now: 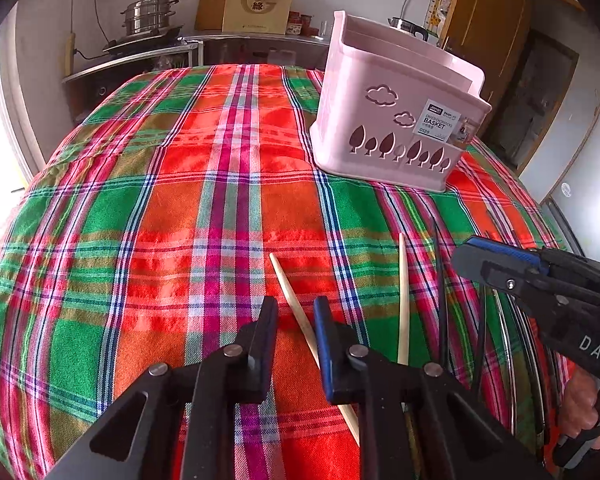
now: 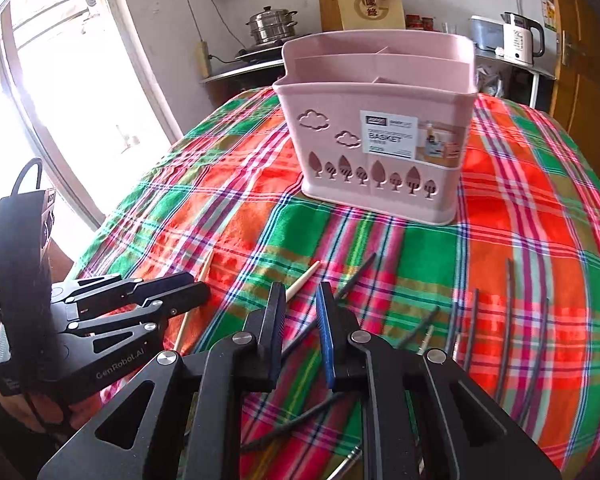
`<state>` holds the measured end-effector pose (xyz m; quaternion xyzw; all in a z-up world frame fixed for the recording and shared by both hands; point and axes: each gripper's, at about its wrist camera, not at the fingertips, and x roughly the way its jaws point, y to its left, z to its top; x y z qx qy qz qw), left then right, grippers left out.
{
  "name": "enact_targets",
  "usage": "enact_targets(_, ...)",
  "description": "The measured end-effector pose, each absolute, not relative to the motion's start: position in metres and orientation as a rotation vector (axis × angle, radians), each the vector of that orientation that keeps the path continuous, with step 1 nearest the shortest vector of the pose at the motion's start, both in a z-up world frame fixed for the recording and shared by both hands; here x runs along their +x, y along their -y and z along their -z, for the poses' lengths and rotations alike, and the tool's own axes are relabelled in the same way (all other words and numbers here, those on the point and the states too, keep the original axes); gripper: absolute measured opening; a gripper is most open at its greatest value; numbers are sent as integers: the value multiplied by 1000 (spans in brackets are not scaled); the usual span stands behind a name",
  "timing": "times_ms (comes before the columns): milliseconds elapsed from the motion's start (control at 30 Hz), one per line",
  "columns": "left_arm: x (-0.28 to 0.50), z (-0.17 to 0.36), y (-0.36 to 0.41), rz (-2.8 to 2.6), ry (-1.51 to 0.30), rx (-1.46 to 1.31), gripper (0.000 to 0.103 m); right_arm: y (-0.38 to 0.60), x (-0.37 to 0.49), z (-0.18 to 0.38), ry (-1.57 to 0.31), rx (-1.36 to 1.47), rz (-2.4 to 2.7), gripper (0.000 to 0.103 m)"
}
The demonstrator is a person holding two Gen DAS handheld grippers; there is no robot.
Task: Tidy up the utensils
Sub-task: 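Close the left tool on a wooden chopstick while the right tool grasps another wooden chopstick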
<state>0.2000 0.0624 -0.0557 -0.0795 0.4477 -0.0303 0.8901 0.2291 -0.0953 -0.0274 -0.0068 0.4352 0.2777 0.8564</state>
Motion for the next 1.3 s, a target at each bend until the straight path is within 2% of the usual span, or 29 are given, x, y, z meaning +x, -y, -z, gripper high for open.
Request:
enact_targets(67, 204, 56, -67, 65, -938, -176, 12, 87, 236, 32, -947, -15, -593, 16)
enact_targets(233, 207, 55, -75, 92, -953, -192, 8, 72, 250, 46, -1025, -33, -571, 16)
enact_targets(500, 219, 54, -71, 92, -979, -116, 8, 61, 261, 53, -1071, -51, -506, 16)
enact_targets(567, 225, 53, -68, 94, -983, -73, 8, 59, 263, 54, -1073, -52, -497, 12)
enact_targets(800, 238, 51, -63, 101, -1001, -15, 6, 63, 268, 54, -1078, 0, -509, 9)
enact_targets(1133, 227, 12, -82, 133, -895, -102, 5, 73, 260, 15, -976, 62, -566, 8)
enact_targets(1200, 221, -3, -83, 144, -858, -109, 5, 75, 256, 4, -946, 68, -580, 0)
enact_targets(1300, 213, -26, -86, 150, -804, -111, 5, 79, 250, -15, -899, 69, -593, 0)
